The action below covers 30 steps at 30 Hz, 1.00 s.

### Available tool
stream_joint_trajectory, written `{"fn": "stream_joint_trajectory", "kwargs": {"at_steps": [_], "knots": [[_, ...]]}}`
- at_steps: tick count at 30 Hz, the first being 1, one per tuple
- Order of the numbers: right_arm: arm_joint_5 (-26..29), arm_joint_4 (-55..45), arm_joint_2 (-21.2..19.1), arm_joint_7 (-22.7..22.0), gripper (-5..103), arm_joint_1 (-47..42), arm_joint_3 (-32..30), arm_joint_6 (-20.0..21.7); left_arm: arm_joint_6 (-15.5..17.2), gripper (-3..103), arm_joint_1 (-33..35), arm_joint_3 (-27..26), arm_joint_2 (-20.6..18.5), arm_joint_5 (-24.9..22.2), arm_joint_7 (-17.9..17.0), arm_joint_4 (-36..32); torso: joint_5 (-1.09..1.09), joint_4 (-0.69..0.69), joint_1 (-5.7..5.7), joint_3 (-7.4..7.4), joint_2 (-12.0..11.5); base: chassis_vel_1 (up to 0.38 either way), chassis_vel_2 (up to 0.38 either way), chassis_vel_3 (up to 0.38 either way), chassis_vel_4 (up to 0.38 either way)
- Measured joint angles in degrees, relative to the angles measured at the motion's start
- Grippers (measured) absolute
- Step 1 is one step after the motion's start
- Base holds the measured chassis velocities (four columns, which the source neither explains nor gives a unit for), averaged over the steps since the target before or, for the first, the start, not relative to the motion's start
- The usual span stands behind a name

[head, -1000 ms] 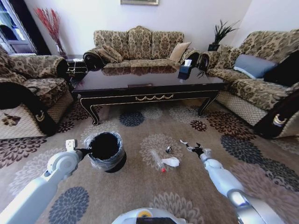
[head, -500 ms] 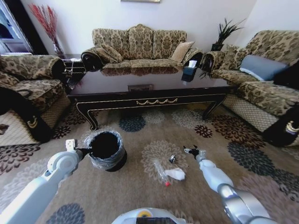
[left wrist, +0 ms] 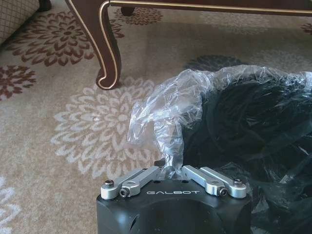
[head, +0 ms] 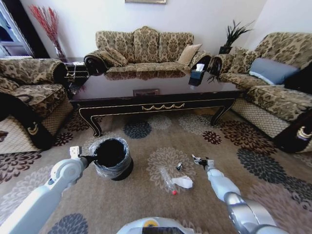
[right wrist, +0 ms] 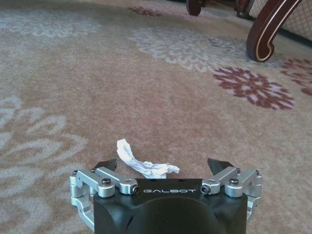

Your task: Move to the front of the table and pick up the trash from the floor, then place it into the trash bin.

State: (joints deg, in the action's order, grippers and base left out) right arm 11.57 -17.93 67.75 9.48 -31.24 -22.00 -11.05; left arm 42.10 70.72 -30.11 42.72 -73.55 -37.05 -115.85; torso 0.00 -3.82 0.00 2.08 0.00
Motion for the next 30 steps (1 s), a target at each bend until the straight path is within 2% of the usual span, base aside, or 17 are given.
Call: {"fn": "stream_joint_trajectory", "kwargs": {"at_steps": [9, 11, 14, 15, 17, 19, 22, 23, 24, 26, 27, 28, 29, 30], "knots": [[1.4, 0.8, 1.4, 0.2, 101, 1.1, -0.2, 2.7, 0.0, 2, 0.3, -0.2, -0.1, -0.2, -0.1, -0.3, 0.0, 0.0, 0.0, 0.0, 0.0, 0.0, 0.0, 0.0, 0.0], [1.5, 1.2, 1.7, 0.2, 91, 1.5, 0.0, 3.2, 0.0, 2, 0.2, -0.1, -0.1, -0.1, -0.1, -0.2, 0.0, 0.01, 0.0, 0.0, 0.0, 0.0, 0.0, 0.0, 0.0], [1.3, 1.3, 1.8, 0.3, 86, 1.6, 0.2, 3.5, 0.0, 2, 0.2, -0.1, 0.0, -0.1, -0.1, -0.2, 0.0, 0.0, 0.0, 0.0, 0.0, 0.0, 0.0, 0.0, 0.0], [1.1, 1.6, 2.1, 0.3, 75, 1.6, 0.1, 3.8, 0.0, 2, 0.3, -0.1, 0.1, -0.1, -0.1, -0.2, 0.0, -0.01, 0.0, 0.0, 0.0, 0.0, 0.0, 0.0, 0.0], [1.1, 1.7, 2.2, 0.2, 75, 1.7, 0.1, 3.9, 0.0, 2, 0.4, -0.1, 0.2, -0.1, -0.1, -0.1, 0.0, -0.01, 0.0, 0.0, 0.0, 0.0, 0.0, 0.0, 0.0], [1.0, 1.8, 2.5, 0.1, 65, 1.9, 0.0, 4.0, 0.0, 2, 0.6, -0.1, 0.3, -0.1, -0.1, -0.1, 0.0, 0.0, 0.0, 0.0, 0.0, 0.0, 0.0, 0.0, 0.0], [1.0, 1.8, 2.6, 0.1, 59, 2.1, 0.0, 4.1, 0.1, 2, 0.6, -0.1, 0.4, 0.0, -0.1, -0.1, 0.0, 0.0, 0.0, 0.0, 0.0, 0.0, 0.0, 0.0, 0.0], [0.9, 2.0, 2.6, 0.1, 54, 2.2, 0.1, 4.2, 0.1, 2, 0.6, -0.1, 0.4, 0.0, 0.0, -0.1, 0.0, 0.0, 0.0, 0.0, 0.0, 0.0, 0.0, 0.0, 0.0], [0.8, 2.2, 2.7, -0.1, 42, 2.5, 0.1, 4.4, 0.0, 2, 0.6, -0.1, 0.5, 0.0, 0.0, -0.1, 0.0, 0.0, 0.0, 0.0, 0.0, 0.0, 0.0, 0.0, 0.0], [0.8, 2.2, 2.7, -0.1, 42, 2.5, 0.1, 4.5, 0.1, 2, 0.6, -0.2, 0.5, 0.0, 0.0, -0.1, 0.0, 0.0, 0.0, 0.0, 0.0, 0.0, 0.0, 0.0, 0.0], [0.8, 2.2, 2.7, -0.2, 36, 2.6, 0.1, 4.6, 0.1, 2, 0.6, -0.2, 0.6, 0.0, 0.1, -0.1, 0.0, 0.0, 0.0, 0.0, 0.0, 0.0, 0.0, 0.0, 0.0], [0.7, 2.2, 2.7, -0.2, 36, 2.6, 0.1, 4.6, 0.1, 2, 0.7, -0.2, 0.6, 0.0, 0.1, -0.1, 0.0, 0.0, 0.0, 0.0, 0.0, 0.0, 0.0, 0.0, 0.0], [0.7, 2.2, 2.7, -0.2, 25, 2.6, 0.1, 4.7, 0.1, 2, 0.7, -0.3, 0.6, 0.1, 0.1, -0.1, 0.0, 0.0, 0.0, 0.0, 0.0, 0.0, 0.0, 0.0, 0.0], [0.6, 2.2, 2.7, -0.2, 20, 2.5, 0.1, 4.7, 0.1, 2, 0.7, -0.4, 0.7, 0.1, 0.2, 0.0, 0.0, 0.0, 0.0, 0.0, 0.0, 0.0, 0.0, 0.0, 0.0]]}}
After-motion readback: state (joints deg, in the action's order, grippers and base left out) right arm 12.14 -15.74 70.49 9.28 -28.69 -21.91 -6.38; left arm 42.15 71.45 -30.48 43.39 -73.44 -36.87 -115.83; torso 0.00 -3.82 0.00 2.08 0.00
